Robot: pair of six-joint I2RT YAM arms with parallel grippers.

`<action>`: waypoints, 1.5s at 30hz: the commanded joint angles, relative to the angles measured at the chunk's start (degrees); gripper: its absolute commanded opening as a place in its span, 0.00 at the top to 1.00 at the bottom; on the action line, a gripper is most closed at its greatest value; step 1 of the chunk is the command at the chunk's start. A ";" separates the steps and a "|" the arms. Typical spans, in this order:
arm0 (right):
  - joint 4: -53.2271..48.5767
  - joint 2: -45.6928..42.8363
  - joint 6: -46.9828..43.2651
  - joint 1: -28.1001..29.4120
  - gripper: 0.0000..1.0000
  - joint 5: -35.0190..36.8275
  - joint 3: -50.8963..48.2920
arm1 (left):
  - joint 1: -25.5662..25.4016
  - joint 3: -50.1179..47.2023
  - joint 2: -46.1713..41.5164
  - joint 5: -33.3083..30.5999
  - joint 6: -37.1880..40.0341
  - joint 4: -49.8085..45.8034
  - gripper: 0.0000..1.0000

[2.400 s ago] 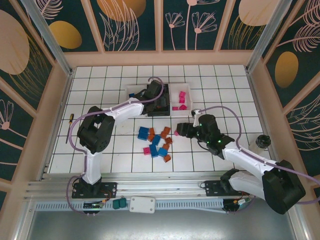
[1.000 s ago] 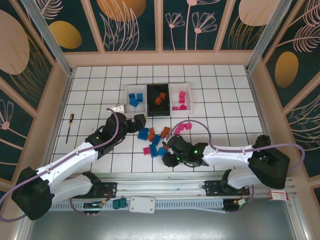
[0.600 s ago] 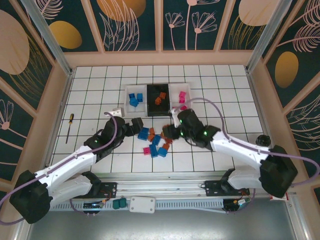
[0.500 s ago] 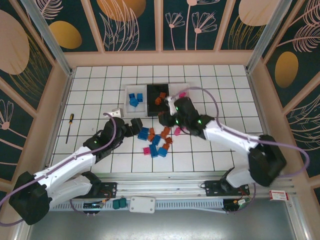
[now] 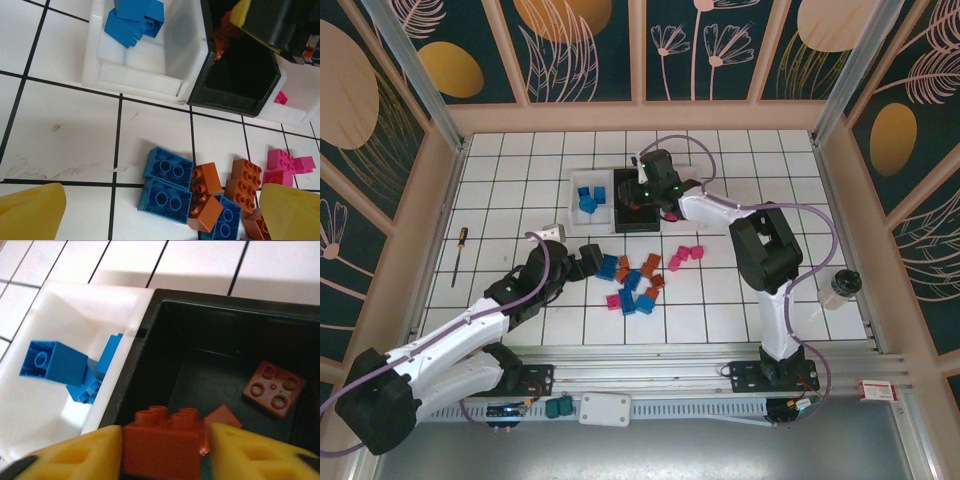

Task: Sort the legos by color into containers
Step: Place the lego in the container, then move the lego to the bottom-center of the table.

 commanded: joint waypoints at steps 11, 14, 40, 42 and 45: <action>8.13 -18.08 1.35 1.21 0.37 -2.59 -14.86 | -3.40 4.88 14.44 6.27 6.50 1.81 0.18; 10.51 -23.47 2.34 1.35 0.38 -2.68 -22.08 | -5.98 7.44 19.40 3.74 7.70 1.31 0.25; 12.58 -39.83 3.54 1.15 0.37 0.08 -37.23 | -4.85 3.79 29.77 -6.55 -0.19 -2.17 0.56; 12.48 -40.36 3.46 1.16 0.37 0.31 -37.36 | -3.72 2.01 27.79 -7.38 -1.08 -3.38 0.56; 12.56 -40.69 3.54 1.16 0.37 0.39 -37.68 | -2.72 -0.18 24.07 -7.97 -1.83 -4.39 0.57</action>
